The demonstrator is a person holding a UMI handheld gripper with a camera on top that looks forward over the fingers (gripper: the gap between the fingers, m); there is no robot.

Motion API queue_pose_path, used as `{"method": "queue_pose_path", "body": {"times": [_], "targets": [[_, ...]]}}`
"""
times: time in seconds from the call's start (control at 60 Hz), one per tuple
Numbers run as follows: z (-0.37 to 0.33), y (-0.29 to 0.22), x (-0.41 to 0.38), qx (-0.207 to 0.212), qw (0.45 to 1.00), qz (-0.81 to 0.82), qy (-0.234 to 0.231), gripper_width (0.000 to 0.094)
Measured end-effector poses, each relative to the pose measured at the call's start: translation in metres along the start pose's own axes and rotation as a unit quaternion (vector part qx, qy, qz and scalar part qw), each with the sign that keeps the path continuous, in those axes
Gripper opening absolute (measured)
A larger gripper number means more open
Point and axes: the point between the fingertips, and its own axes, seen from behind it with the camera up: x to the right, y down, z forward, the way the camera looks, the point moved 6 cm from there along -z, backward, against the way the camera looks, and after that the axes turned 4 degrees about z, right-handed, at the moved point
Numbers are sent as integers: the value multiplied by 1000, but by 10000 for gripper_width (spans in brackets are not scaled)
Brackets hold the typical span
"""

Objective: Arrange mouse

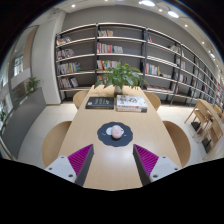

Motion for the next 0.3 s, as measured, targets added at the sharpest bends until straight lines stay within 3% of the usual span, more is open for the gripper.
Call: {"method": "queue_pose_path", "body": {"times": [0.3], "targets": [[-34,18,7,6,1000,13,9,789]]}}
